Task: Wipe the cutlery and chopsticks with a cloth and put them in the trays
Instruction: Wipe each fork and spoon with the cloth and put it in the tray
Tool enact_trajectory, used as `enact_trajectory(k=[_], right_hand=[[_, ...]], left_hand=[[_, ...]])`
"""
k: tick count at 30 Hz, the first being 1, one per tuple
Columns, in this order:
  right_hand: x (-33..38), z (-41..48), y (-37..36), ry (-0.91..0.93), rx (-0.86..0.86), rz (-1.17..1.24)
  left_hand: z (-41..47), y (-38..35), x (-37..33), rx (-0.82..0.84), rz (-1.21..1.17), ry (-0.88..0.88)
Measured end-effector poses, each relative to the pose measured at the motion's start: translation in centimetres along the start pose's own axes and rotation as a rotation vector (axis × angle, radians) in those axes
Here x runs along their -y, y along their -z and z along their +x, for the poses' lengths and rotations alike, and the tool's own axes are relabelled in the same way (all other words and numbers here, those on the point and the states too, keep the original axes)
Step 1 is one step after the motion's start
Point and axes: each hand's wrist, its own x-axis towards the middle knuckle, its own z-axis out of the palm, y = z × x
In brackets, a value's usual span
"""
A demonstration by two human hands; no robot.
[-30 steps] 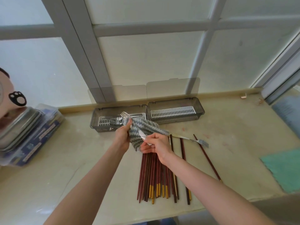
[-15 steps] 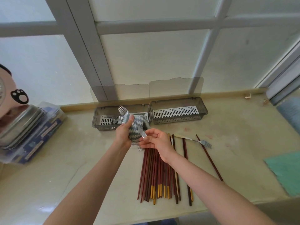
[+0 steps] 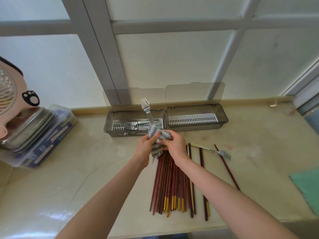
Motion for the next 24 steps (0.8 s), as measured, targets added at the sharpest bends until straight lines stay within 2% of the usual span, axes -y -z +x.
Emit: enact_trajectory(k=[3, 7, 9, 12, 14, 17, 20, 24], right_hand=[[0.0, 0.0, 0.4, -0.012, 0.031, -0.133], [0.5, 0.3, 0.4, -0.118, 0.243, -0.108], [0.6, 0.0, -0.1, -0.140, 0.221, -0.126], [0.4, -0.1, -0.5, -0.047, 0.070, -0.491], [0.5, 0.1, -0.5, 0.007, 0.061, -0.644], [1.8, 0.2, -0.4, -0.007, 0.133, -0.409], [3.4, 1.3, -1.1, -0.016, 0.071, -0.174], [4.6, 2.9, -3.2, -0.186, 0.013, -0.016]], left_hand=[[0.3, 0.8, -0.2, 0.035, 0.108, 0.014], [0.5, 1.3, -0.1, -0.067, 0.165, 0.011], [0.9, 1.5, 0.1, -0.173, 0.194, 0.006], [1.6, 2.0, 0.1, -0.281, 0.252, 0.001], [1.6, 2.3, 0.0, -0.314, 0.333, -0.032], [1.5, 2.6, -0.4, -0.342, 0.443, -0.095], [1.1, 2.9, -0.2, -0.337, 0.546, -0.125], [0.5, 2.6, 0.3, -0.288, 0.600, -0.199]])
